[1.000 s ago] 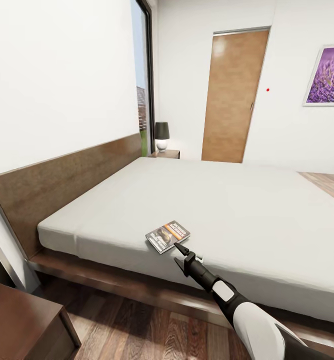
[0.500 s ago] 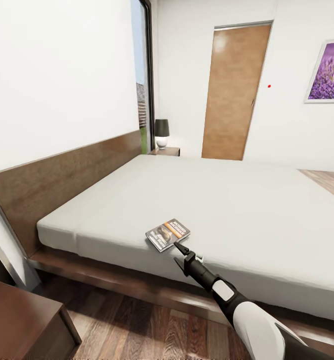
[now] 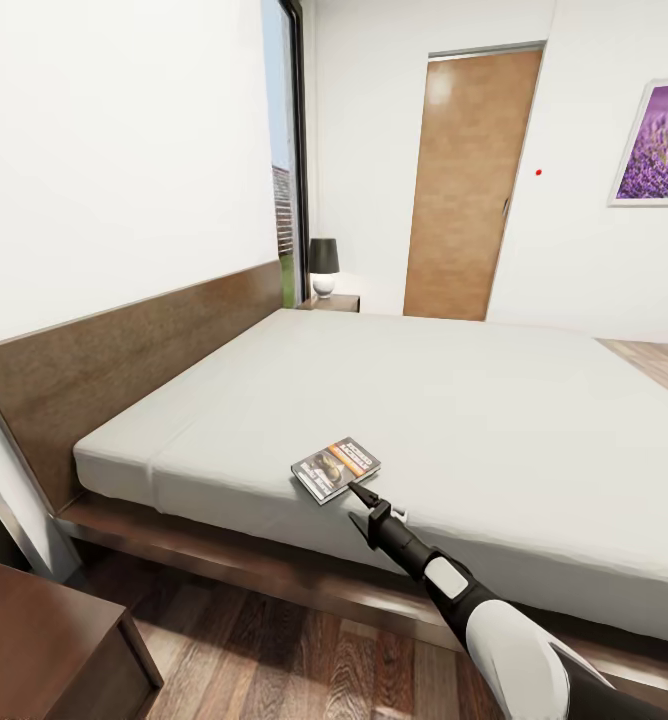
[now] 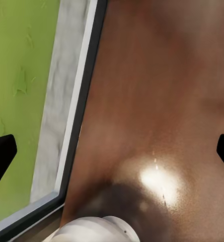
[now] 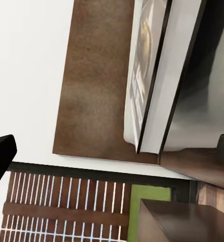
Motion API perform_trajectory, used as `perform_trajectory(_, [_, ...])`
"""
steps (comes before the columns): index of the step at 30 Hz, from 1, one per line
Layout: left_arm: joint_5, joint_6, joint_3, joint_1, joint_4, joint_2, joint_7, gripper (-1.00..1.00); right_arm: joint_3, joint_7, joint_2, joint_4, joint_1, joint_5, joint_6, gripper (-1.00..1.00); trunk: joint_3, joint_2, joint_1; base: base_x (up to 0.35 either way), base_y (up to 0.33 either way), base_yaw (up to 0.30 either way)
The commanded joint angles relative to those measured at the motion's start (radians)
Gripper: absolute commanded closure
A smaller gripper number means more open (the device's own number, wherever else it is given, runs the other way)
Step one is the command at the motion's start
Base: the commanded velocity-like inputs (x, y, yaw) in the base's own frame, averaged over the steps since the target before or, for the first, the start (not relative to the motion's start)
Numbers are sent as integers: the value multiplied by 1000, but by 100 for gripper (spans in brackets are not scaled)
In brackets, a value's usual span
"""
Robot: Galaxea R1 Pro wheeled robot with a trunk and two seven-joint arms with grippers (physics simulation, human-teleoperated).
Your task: In the bedroom, move the book from the bed onto either nightstand, and place the two sandals side by side next to the bed.
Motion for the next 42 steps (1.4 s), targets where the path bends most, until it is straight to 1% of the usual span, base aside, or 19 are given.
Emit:
perform_trajectory(1, [10,1,-6,-7,-2,0,9,-100,1,0,0,-1,0,-7,8,-100,-1,0,0,0,0,0])
perform_trajectory(6, [10,1,-6,-7,-2,1,9,-100,1,-2,1,-1,-1,-7,8,-100,-1,0,0,0,0,0])
perform_trajectory(11, [10,1,-6,-7,-2,0,9,-100,1,-25,1,-1,-5,-8,8,-100,-1,0,0,0,0,0])
perform_trajectory(18, [10,1,-6,-7,-2,0,9,-100,1,-39,1,-2,-8,-8,8,-100,-1,0,0,0,0,0])
perform_trajectory(42, [10,1,-6,-7,-3,0,15,-100,1,-47,1,-1,-21,-8,8,-100,-1,0,0,0,0,0])
